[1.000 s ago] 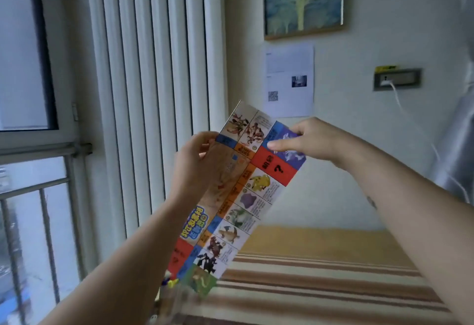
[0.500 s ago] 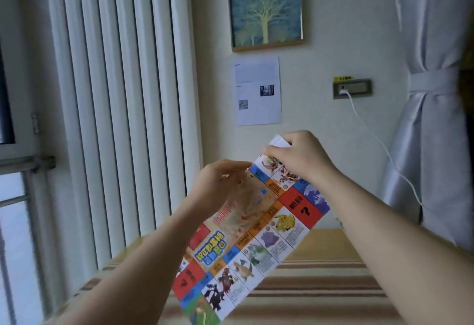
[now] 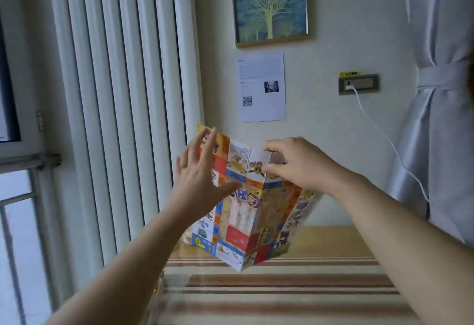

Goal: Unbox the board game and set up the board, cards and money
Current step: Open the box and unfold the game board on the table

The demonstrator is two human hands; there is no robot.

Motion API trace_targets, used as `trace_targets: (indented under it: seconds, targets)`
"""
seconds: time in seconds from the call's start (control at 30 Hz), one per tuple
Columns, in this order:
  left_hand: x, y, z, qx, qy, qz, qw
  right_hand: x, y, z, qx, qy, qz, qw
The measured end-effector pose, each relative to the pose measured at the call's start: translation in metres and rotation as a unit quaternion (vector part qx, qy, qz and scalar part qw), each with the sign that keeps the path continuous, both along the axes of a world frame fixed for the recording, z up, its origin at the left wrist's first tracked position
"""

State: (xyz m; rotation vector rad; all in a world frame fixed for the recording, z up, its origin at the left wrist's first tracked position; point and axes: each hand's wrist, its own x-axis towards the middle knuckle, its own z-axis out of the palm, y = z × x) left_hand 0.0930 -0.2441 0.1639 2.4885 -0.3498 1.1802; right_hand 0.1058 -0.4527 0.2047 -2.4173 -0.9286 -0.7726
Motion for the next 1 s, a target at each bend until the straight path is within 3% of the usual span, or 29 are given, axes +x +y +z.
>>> trace_targets:
  seconds: [0.1,0.2,0.3,0.4,0.5,0.6,0.73,0.8,0.9,1.0]
  targets:
    - [-0.011,-0.022,0.022,0.177,-0.042,0.092,0.979,-0.008,0.004,0.007,-0.057,-0.043,-0.023,0.997]
    - [-0.012,-0.037,0.034,0.252,-0.040,0.124,0.959,-0.012,0.004,0.007,-0.067,-0.129,-0.070,0.987]
    - [-0.009,-0.044,0.038,0.192,-0.027,0.098,0.976,0.001,-0.004,-0.003,0.002,-0.317,-0.152,0.936]
    - [0.002,-0.040,0.035,-0.011,0.023,0.049,0.998,0.010,-0.012,-0.016,0.054,-0.345,-0.167,0.922]
    - [0.015,-0.033,0.017,-0.251,0.093,-0.050,0.962,0.015,-0.013,-0.042,0.026,-0.222,-0.164,0.961]
    - [0.032,-0.028,-0.028,-0.422,0.181,-0.099,0.883,0.025,-0.015,-0.080,-0.041,-0.054,-0.192,0.979]
    - [0.048,-0.030,-0.117,-0.541,0.354,-0.072,0.759,0.040,-0.022,-0.142,-0.104,0.103,-0.204,0.968]
    - [0.048,-0.031,-0.162,-0.553,0.411,-0.037,0.724,0.045,-0.025,-0.178,-0.134,0.192,-0.195,0.952]
    - [0.042,-0.027,-0.213,-0.525,0.461,0.016,0.715,0.048,-0.032,-0.231,-0.174,0.334,-0.184,0.908]
    - [0.034,-0.023,-0.233,-0.413,0.485,0.079,0.767,0.047,-0.037,-0.270,-0.222,0.418,-0.186,0.861]
